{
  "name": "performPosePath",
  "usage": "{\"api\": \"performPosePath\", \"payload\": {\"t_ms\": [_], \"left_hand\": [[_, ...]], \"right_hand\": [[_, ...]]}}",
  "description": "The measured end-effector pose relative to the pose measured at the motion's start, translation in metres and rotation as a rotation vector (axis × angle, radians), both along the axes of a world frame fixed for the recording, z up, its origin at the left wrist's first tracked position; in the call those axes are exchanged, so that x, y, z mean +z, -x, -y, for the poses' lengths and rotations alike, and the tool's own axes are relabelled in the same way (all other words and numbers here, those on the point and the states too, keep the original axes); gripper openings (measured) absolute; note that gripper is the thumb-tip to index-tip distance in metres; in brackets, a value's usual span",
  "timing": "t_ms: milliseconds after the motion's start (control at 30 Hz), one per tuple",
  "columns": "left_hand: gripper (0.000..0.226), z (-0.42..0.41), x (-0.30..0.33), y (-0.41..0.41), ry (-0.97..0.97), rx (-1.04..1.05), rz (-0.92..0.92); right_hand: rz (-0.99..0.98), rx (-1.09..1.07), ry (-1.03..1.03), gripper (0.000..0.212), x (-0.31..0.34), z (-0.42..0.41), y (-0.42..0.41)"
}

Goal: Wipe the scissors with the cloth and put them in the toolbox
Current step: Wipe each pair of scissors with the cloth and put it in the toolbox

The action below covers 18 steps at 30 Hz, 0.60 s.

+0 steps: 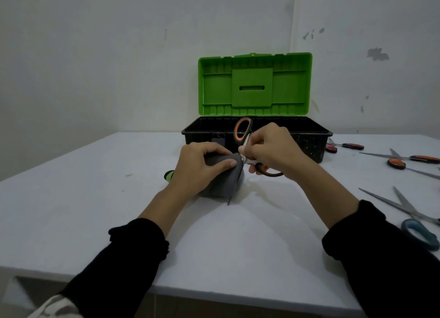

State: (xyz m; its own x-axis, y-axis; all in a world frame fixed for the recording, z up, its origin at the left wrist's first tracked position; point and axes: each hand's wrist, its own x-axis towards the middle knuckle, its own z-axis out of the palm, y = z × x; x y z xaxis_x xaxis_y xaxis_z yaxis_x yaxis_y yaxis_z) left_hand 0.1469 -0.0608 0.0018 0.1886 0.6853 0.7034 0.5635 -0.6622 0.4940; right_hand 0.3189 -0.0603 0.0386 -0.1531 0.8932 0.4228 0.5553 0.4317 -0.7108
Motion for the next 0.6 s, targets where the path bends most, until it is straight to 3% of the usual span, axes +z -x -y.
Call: {"api": "performPosePath", "payload": {"t_ms": [133, 300, 467, 600], "left_hand": [[0.011, -0.0022, -0.0041, -0.0040, -0.046, 0.019, -0.003], [0.028, -0.0042, -0.0072, -0.0090, -0.130, 0.122, -0.065], [0.019, -0.0044, -0.0064, -0.0056, -0.098, 0.030, -0.036], [0.018, -0.0017, -0.0037, -0.0055, -0.093, 0.083, -0.067]], "right_hand": [[-0.013, -0.010, -0.057, 0.026, -0.0034, -0.0001, 0.0045], [-0.020, -0.007, -0.028, 0.027, -0.0024, 0.0017, -0.0029], [-0.048, 0.006, 0.015, 0.027, -0.0043, 0.0028, -0.0019], [-0.072, 0.015, 0.028, 0.024, -0.0023, 0.0035, -0.0014]]}}
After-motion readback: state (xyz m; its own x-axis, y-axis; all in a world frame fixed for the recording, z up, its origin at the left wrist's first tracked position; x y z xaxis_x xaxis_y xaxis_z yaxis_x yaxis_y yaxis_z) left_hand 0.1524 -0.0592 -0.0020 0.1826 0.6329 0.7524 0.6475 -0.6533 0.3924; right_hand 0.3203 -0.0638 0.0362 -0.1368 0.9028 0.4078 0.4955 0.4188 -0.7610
